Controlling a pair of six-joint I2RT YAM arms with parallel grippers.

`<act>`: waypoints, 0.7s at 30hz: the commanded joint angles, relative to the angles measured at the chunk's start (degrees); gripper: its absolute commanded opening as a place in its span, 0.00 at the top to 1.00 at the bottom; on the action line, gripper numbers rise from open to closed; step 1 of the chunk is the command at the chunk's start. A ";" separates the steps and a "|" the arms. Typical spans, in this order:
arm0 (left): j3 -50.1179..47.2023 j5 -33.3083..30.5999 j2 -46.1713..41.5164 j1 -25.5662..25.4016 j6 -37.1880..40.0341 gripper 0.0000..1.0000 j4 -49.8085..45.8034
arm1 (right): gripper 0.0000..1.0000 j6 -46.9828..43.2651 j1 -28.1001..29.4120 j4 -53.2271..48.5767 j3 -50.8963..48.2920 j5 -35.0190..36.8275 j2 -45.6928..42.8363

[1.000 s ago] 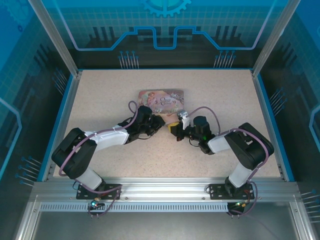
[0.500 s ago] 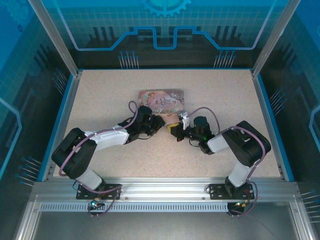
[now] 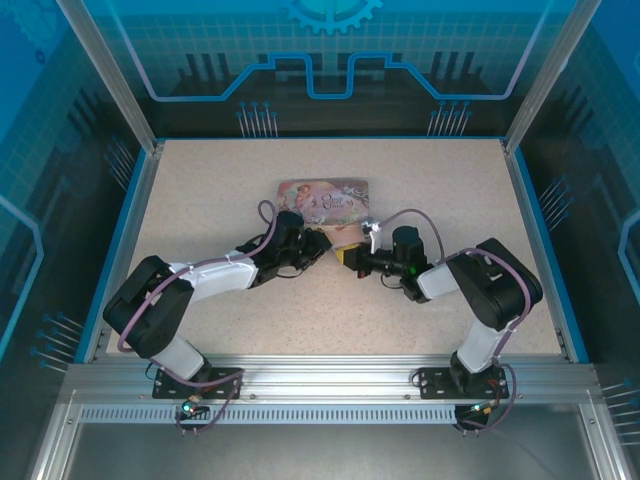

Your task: Unlock the padlock with the key

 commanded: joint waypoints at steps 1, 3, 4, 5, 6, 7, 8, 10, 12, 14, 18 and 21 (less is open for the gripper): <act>-0.47 5.20 -0.13 -1.16 1.32 0.96 2.44 | 1.00 2.50 -0.82 2.14 3.03 -2.86 0.23; -0.58 5.23 0.14 -1.16 1.69 0.96 2.18 | 1.00 2.61 -1.25 1.88 3.25 -3.09 -0.01; -0.69 5.23 0.14 -1.13 1.76 0.96 2.05 | 1.00 2.54 -1.42 1.88 3.34 -3.25 -0.03; -0.80 5.23 0.27 -1.16 2.02 0.96 1.99 | 1.00 2.39 -1.60 1.74 3.48 -3.24 -0.16; -0.80 5.31 0.45 -1.11 2.15 0.96 1.65 | 1.00 1.79 -1.63 1.65 3.40 -2.86 -0.44; -0.93 5.31 0.41 -1.15 2.29 0.96 1.51 | 1.00 1.16 -1.61 1.34 3.35 -2.33 -0.70; -1.05 5.31 0.56 -1.13 2.35 0.96 1.45 | 1.00 0.36 -1.65 0.61 3.50 -1.98 -1.08; -1.37 5.36 0.82 -1.15 2.08 0.96 1.96 | 1.00 -0.94 -1.70 -0.39 4.20 -2.04 -1.25; -1.42 5.64 0.93 -1.16 1.77 0.96 2.53 | 1.00 -1.57 -1.57 -1.48 5.36 -2.87 -0.33; -1.25 5.83 1.03 -1.18 1.49 0.96 2.86 | 1.00 -1.73 -0.97 -1.27 5.88 -2.70 0.77; -0.94 6.00 0.93 -1.17 0.50 0.96 4.02 | 1.00 -1.71 0.46 -0.20 5.65 -0.90 2.64; -0.54 6.06 0.88 -1.25 -0.01 0.96 4.52 | 1.00 -1.41 1.22 0.16 6.30 -0.51 4.11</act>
